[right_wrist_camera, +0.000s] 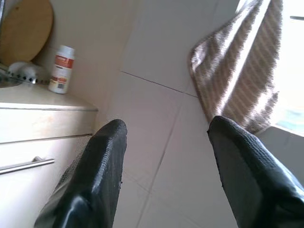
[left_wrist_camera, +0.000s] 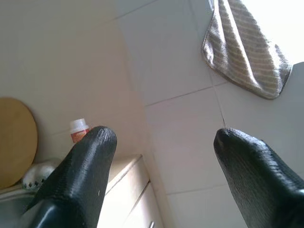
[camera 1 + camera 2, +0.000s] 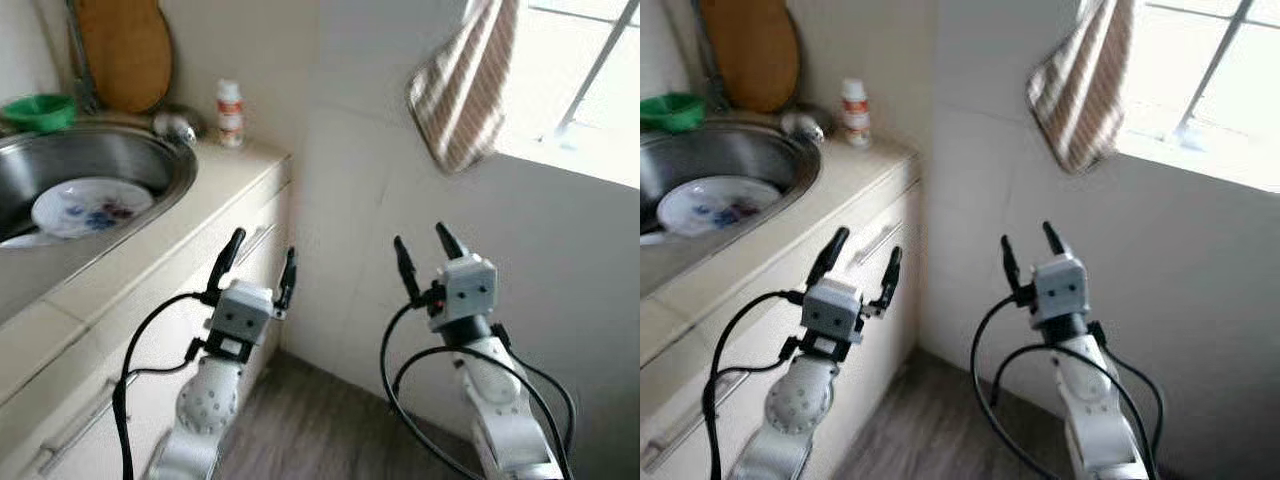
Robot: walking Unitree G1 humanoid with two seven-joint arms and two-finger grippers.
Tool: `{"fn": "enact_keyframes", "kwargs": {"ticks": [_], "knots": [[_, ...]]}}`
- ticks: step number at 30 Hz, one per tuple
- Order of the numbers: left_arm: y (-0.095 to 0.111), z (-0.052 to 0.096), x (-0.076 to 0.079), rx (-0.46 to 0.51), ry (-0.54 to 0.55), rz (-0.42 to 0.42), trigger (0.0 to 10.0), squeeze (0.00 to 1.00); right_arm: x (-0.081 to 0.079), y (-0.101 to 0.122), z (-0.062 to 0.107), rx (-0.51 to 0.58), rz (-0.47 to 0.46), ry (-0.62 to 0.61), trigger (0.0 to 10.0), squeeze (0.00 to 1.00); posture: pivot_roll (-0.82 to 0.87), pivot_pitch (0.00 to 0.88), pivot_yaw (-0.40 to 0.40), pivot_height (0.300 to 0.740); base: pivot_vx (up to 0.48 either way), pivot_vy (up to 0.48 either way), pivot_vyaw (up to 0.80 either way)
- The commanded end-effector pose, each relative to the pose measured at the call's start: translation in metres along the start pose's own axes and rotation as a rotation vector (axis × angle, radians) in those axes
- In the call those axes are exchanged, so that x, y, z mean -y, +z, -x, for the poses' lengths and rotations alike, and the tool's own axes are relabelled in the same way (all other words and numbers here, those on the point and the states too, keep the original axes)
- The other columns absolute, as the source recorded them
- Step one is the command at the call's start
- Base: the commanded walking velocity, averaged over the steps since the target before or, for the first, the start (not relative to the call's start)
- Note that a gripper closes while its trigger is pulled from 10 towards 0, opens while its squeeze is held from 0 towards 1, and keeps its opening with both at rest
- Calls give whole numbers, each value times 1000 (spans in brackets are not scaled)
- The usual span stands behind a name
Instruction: Kitchen organization
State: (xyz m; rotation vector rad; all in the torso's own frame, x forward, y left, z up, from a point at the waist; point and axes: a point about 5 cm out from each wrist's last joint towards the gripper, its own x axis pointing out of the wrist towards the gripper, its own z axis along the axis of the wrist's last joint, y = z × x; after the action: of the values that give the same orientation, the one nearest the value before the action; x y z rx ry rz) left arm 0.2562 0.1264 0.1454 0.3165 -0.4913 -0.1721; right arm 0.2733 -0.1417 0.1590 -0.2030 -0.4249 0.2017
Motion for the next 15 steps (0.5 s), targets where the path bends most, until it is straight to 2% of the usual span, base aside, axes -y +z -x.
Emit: {"fn": "enact_keyframes", "kwargs": {"ticks": [1,4,8,9,10,15], "knots": [[1,-2,6,-6,-21,17,10000,0,7,0,3,-10,20,-17,10000,0,51,0,-42,740,0,0,-800],[1,-1,7,-9,-24,19,10000,0,6,-2,5,-25,21,-11,10000,0,55,0,-44,740,0,358,-800],[0,4,6,-13,-28,8,10000,0,-1,-11,9,-83,30,30,10000,0,58,0,-44,740,0,0,-800],[-1,5,6,-16,-32,4,10000,0,-2,-14,10,-99,40,41,10000,0,61,0,-44,740,0,0,-800],[-3,7,7,-32,-45,5,10000,0,-5,-22,12,-154,94,72,10000,0,61,0,-43,740,0,0,-619],[-12,13,13,-91,-101,5,10000,0,-10,-37,19,-256,129,119,10000,0,62,0,-41,740,0,0,-90]]}}
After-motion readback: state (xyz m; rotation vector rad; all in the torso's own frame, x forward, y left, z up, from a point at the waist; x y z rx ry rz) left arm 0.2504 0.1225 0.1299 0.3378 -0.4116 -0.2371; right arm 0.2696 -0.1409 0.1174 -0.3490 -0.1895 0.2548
